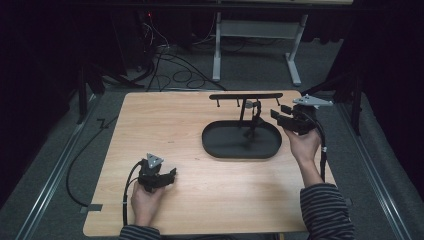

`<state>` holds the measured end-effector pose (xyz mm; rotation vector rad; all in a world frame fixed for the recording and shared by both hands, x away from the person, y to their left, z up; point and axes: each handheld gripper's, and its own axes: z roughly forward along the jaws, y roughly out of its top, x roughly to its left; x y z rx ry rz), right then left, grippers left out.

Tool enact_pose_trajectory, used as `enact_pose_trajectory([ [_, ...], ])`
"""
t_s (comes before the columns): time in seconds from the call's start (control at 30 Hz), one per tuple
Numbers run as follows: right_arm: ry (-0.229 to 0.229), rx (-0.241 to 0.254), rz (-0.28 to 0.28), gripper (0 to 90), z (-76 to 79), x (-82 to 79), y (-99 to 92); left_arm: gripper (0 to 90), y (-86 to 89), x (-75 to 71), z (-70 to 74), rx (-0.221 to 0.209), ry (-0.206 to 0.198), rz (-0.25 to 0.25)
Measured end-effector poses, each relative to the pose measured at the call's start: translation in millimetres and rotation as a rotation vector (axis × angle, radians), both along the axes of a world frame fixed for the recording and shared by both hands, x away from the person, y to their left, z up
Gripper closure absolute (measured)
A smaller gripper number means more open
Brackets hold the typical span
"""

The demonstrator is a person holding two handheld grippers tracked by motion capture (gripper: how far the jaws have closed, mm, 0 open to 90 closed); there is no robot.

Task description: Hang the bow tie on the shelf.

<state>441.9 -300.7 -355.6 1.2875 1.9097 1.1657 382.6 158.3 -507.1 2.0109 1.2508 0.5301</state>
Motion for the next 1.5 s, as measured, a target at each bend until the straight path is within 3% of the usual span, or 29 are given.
enact_pose_trajectory([
  [0.57,-0.027,0.025,0.015,47.7,3.0,-20.0,-4.8,27.9,-0.1,0.0,0.0,0.000,0.000,0.000],
  [1.5,-0.003,0.076,0.018,49.3,-3.1,-54.7,-23.3,27.8,-0.1,0.0,0.0,0.001,0.000,0.000],
])
